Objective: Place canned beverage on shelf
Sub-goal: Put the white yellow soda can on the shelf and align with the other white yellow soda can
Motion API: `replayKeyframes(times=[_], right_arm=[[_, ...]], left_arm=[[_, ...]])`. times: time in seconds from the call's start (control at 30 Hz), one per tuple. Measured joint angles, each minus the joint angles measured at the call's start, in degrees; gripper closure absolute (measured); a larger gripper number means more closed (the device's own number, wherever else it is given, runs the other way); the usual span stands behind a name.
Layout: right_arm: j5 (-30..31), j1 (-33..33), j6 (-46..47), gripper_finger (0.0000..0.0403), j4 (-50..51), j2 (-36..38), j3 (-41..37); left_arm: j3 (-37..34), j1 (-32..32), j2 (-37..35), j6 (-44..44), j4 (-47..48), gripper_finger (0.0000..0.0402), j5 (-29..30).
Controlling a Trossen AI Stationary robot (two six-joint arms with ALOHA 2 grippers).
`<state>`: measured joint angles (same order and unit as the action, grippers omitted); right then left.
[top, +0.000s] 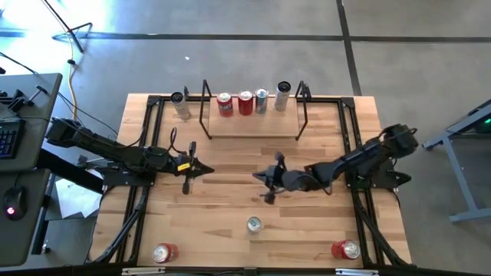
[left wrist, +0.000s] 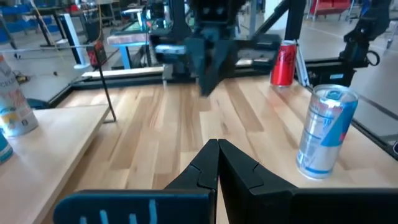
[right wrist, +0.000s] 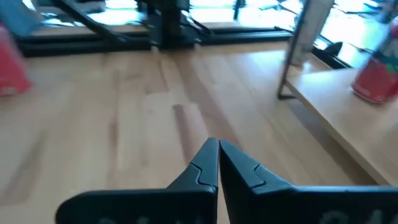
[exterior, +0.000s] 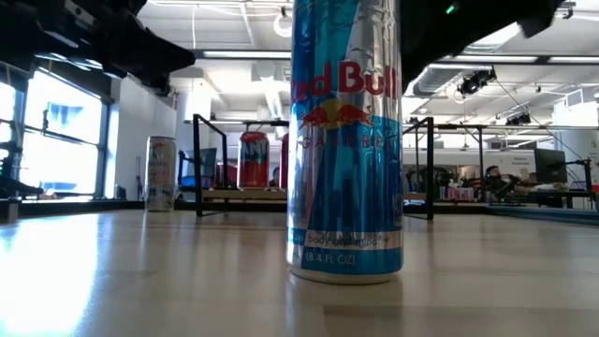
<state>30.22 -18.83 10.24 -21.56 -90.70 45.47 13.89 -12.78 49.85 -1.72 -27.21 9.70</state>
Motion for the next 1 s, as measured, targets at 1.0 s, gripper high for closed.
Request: replayKeyframes(times=[1.0], right_arm=[[-7.07,-4.59,-6.04,0.0402,1.32,3.19,4.33]], left_arm=[[36.67,18.07,-1.03,6.62,64.54,0.0402,17.77]])
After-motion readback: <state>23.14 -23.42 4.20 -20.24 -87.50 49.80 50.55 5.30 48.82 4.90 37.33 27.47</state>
